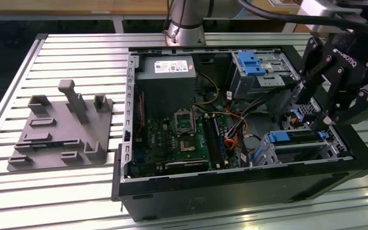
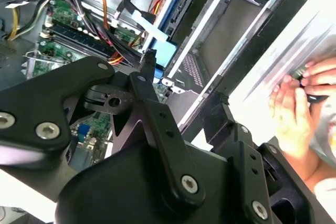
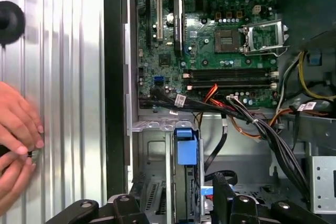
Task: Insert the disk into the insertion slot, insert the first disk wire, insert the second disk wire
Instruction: 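Insert the first disk wire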
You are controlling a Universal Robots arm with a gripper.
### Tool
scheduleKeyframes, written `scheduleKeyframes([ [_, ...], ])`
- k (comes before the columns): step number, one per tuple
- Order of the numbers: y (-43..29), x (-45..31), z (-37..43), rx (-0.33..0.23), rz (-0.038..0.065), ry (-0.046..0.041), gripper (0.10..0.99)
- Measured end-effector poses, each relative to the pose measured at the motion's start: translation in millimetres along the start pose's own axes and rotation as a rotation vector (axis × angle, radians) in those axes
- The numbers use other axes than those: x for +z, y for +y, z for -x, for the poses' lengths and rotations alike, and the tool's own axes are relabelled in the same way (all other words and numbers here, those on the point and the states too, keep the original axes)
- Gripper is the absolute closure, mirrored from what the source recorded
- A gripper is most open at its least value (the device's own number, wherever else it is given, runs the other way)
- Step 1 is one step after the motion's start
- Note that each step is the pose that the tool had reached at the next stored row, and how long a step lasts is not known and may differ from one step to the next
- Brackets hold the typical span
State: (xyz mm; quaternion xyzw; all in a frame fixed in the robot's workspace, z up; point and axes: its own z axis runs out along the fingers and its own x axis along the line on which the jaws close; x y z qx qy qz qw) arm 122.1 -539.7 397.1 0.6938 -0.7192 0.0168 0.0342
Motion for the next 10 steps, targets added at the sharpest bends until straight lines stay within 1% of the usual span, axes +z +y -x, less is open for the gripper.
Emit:
scheduleKeyframes([
  [2,0.2,0.1,6.6,0.001,-0.003,0.0284,0.471],
  [3,0.3,0.2,9.9,0.001,-0.005,0.0405,0.486],
  [4,0.4,0.5,13.1,0.002,-0.006,0.0515,0.549],
  [5,0.5,0.8,16.2,0.002,-0.007,0.0611,0.549],
  [6,0.2,1.4,18.7,0.002,-0.008,0.0677,0.612],
  [7,-0.9,2.2,20.5,0.002,-0.008,0.0718,0.612],
  [8,-2.9,3.4,21.8,0.002,-0.008,0.0743,0.678],
  [10,-10.4,6.3,23.0,0.003,-0.008,0.0769,0.678],
])
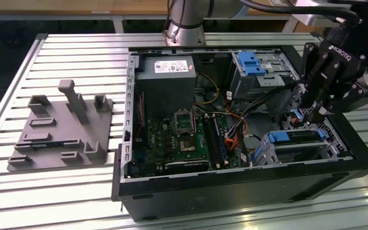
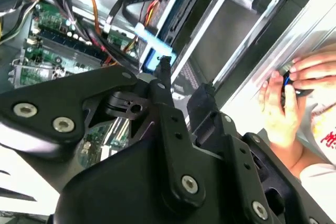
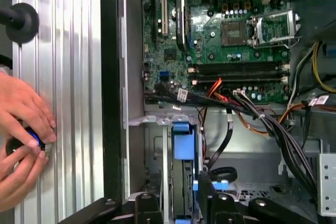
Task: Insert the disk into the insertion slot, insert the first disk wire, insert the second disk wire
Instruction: 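Insert the first disk wire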
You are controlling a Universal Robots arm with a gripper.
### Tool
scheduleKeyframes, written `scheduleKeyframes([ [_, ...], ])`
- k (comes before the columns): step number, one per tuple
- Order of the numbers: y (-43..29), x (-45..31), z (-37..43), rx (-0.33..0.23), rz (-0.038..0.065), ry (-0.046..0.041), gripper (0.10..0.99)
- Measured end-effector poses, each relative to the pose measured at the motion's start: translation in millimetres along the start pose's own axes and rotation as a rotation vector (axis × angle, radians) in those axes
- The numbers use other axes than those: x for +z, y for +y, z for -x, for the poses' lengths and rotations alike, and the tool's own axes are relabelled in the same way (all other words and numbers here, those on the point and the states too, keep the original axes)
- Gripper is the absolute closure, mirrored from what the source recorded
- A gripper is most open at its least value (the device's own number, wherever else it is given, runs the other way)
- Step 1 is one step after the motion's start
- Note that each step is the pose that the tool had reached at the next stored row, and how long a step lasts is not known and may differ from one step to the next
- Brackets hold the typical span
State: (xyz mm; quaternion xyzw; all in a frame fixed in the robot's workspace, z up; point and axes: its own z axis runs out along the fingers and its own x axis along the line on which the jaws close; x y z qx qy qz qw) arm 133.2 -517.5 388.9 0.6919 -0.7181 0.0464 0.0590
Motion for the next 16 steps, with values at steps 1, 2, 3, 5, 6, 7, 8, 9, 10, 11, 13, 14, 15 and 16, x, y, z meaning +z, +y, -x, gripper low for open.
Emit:
scheduleKeyframes([
  [1,-4.6,1.4,0.4,0.000,0.000,0.0004,0.678],
  [2,-9.1,2.9,0.9,0.000,0.000,0.0004,0.678],
  [3,-13.6,4.5,1.3,0.000,0.000,0.0004,0.678],
  [5,-22.7,7.8,2.3,0.000,0.001,0.0003,0.678],
  [6,-27.4,9.6,3.1,0.000,0.002,0.0003,0.678],
  [7,-29.8,11.2,4.5,-0.001,0.002,0.0002,0.678],
  [8,-30.9,12.4,6.3,-0.001,0.002,0.0005,0.678],
  [9,-31.6,13.3,8.8,-0.001,0.002,0.0005,0.678],
  [10,-31.9,14.2,11.7,-0.001,0.002,0.0003,0.678],
  [11,-32.1,15.0,14.8,-0.001,0.002,0.0002,0.678],
  [13,-33.0,16.5,21.3,-0.001,0.002,0.0001,0.678],
  [14,-35.0,18.0,23.4,-0.001,0.002,-0.0004,0.678],
  [15,-39.3,19.7,24.4,-0.001,0.002,-0.0005,0.678],
  [16,-42.8,21.2,24.9,-0.001,0.002,-0.0005,0.678],
])
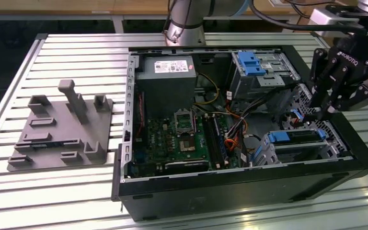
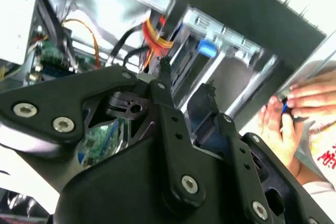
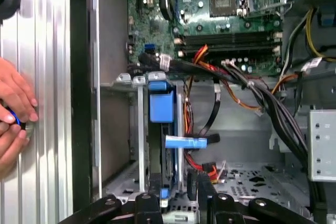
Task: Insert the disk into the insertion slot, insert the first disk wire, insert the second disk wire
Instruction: 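Insert the first disk wire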
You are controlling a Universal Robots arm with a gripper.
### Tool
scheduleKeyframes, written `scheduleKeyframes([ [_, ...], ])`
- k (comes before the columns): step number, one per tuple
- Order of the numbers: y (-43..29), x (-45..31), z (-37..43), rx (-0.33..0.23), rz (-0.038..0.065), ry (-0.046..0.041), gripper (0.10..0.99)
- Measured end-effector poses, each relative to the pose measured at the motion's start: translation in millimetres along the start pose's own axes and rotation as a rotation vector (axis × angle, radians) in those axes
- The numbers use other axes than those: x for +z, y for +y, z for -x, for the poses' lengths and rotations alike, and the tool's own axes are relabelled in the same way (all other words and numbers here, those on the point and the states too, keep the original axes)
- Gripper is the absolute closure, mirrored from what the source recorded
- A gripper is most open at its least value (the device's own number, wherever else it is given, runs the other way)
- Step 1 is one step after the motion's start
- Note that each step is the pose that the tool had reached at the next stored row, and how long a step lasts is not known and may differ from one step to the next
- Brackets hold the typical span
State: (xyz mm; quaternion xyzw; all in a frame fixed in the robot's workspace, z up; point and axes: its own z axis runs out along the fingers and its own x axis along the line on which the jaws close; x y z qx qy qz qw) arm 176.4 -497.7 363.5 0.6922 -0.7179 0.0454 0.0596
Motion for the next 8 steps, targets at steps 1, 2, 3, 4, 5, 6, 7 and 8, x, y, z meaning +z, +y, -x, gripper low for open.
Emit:
scheduleKeyframes([
  [1,-2.0,1.7,0.4,0.002,0.000,-0.0005,0.678],
  [2,-3.0,3.4,0.7,0.005,0.001,-0.0010,0.678],
  [3,-3.0,5.0,1.2,0.010,0.002,-0.0014,0.678],
  [4,-3.0,6.2,2.0,0.015,0.002,-0.0015,0.678],
  [5,-3.0,7.4,2.6,0.021,0.003,-0.0018,0.678],
  [6,-3.0,8.5,3.2,0.027,0.004,-0.0021,0.678],
  [7,-3.0,9.6,3.9,0.033,0.005,-0.0022,0.678],
  [8,-3.0,10.3,4.6,0.037,0.006,-0.0023,0.678],
])
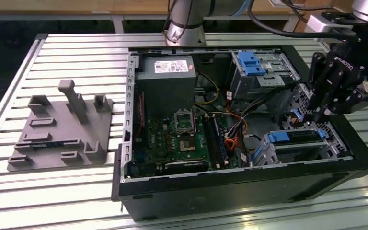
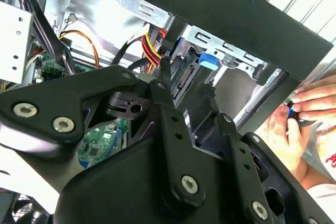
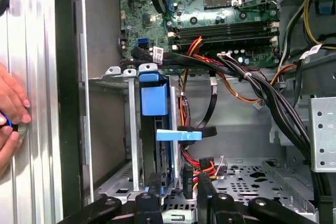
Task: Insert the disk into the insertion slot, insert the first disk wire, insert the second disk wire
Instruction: 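Insert the first disk wire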
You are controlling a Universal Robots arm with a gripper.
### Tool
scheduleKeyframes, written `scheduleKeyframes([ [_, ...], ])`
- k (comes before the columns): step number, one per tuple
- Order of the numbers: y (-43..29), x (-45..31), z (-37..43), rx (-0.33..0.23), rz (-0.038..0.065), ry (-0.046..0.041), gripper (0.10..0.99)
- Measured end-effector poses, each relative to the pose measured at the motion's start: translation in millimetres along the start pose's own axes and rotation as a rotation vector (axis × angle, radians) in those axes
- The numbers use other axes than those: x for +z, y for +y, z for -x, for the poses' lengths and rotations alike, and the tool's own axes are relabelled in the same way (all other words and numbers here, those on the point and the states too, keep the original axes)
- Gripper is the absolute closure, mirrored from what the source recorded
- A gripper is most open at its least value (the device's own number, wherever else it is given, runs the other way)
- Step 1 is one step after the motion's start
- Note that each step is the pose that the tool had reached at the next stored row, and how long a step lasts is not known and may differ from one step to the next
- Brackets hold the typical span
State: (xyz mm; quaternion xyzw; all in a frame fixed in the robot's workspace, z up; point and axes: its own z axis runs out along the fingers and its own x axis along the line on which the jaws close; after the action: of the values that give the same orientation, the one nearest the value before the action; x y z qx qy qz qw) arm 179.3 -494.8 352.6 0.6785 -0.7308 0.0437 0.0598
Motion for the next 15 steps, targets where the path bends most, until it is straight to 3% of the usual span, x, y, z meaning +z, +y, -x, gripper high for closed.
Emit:
scheduleKeyframes([
  [6,-0.1,0.5,0.6,0.003,0.001,0.0000,0.678],
  [10,0.3,0.0,7.0,0.003,0.001,0.0002,0.678],
  [15,0.3,3.8,8.3,0.006,0.001,0.0000,0.678],
])
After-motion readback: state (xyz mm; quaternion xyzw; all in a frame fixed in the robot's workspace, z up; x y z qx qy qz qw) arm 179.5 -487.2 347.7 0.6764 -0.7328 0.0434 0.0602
